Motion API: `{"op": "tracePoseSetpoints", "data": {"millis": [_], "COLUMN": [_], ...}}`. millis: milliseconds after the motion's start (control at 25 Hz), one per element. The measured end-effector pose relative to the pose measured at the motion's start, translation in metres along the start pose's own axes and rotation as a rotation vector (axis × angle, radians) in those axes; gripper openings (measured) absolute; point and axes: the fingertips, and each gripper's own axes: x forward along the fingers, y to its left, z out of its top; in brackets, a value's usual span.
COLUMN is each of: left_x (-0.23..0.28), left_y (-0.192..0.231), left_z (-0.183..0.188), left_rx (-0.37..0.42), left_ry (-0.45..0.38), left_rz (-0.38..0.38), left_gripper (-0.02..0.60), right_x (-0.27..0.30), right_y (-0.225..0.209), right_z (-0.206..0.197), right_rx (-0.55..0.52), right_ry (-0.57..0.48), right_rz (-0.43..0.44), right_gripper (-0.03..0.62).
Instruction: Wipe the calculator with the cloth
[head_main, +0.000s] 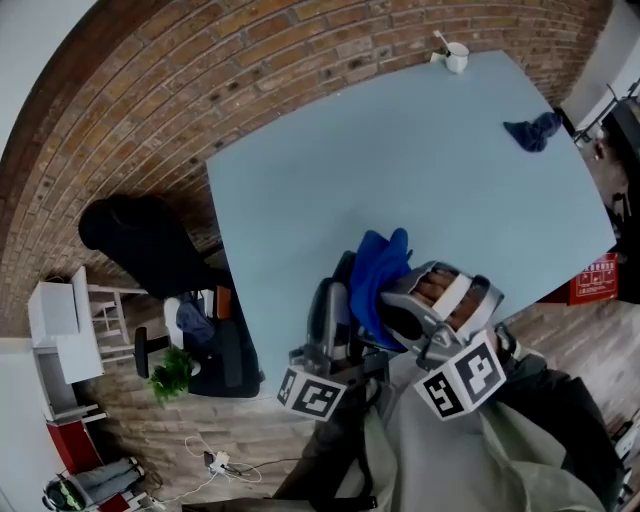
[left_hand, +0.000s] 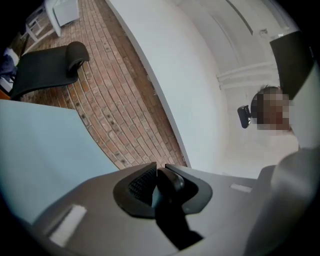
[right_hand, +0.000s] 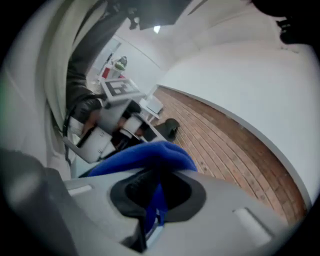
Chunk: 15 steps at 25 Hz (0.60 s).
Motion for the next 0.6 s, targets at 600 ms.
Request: {"op": "tracePoseSetpoints", "data": {"millis": [600], "left_x": [0.01], "left_y": [-0.032], "left_z": [-0.014], "left_rx": [0.191], "left_ry": [0.105], "left_rz": [-0.111], "left_gripper": [0.055], "right_x": [-0.006], "right_y": [-0.032], "right_z": [-0.009], "right_rx": [0.149], "right_ry": [-0.105], "right_rz": [-0.025], "right_gripper": [0.029]}}
